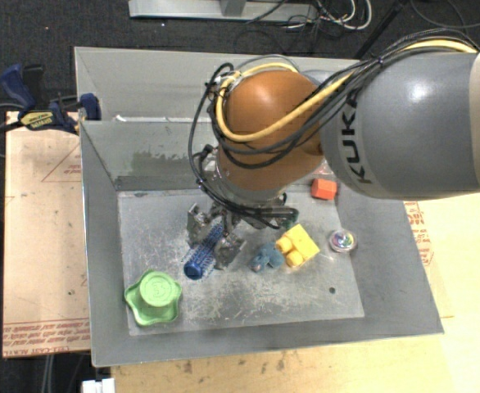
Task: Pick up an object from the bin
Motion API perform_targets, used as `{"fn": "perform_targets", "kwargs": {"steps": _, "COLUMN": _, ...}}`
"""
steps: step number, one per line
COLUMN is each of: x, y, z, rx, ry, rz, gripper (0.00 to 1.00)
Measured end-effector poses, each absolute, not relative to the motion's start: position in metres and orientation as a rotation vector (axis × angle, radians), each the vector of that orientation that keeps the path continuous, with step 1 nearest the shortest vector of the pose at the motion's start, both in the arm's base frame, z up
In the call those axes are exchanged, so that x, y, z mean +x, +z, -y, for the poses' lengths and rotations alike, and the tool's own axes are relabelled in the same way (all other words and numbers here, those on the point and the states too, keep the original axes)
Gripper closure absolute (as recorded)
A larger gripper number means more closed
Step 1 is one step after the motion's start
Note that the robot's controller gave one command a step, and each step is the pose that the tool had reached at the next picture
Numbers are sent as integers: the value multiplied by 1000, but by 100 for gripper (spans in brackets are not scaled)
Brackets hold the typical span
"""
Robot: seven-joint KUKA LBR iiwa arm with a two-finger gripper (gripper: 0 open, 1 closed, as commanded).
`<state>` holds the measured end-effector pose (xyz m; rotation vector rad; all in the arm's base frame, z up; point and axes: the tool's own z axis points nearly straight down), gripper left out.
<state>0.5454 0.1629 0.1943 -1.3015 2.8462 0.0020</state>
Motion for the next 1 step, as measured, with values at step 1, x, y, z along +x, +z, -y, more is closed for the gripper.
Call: {"fn": "perform_targets", "kwargs": {"steps": 1, "x": 491, "y": 279, "z": -171, "rx": -1488, "ry": 1, "rz": -2759, "gripper": 100}}
